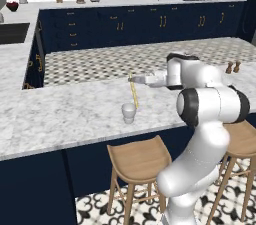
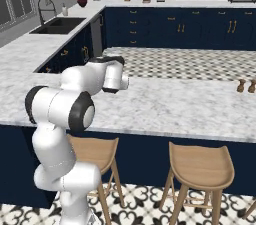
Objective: Take a straw from the drawer in front and place it inside the glass cup on the dining counter.
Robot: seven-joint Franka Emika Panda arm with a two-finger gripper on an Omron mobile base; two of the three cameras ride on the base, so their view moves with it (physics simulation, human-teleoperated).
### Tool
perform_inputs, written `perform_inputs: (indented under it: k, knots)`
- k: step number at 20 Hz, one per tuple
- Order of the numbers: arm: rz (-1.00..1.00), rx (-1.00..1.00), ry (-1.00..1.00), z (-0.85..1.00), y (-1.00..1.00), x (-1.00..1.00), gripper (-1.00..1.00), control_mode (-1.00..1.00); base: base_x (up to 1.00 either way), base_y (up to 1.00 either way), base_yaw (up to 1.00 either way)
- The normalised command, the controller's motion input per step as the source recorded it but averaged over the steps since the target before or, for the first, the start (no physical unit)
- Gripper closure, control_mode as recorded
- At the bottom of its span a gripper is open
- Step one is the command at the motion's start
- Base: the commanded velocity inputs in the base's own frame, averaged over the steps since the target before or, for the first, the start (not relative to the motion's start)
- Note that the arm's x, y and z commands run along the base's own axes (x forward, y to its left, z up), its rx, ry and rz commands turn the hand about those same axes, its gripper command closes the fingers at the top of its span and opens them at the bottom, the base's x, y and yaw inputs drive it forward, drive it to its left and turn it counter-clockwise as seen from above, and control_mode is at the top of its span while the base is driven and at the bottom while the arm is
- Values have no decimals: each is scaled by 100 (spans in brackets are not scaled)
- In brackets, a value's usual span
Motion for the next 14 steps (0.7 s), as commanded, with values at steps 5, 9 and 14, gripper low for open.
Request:
perform_inputs:
  k: [5,9,14]
  knots:
    - [13,3,0,-29,0,32,100,-100,0,0,0]
    - [10,5,-2,-24,1,9,100,-100,0,0,0]
    - [5,11,-25,-7,13,0,100,-100,0,0,0]
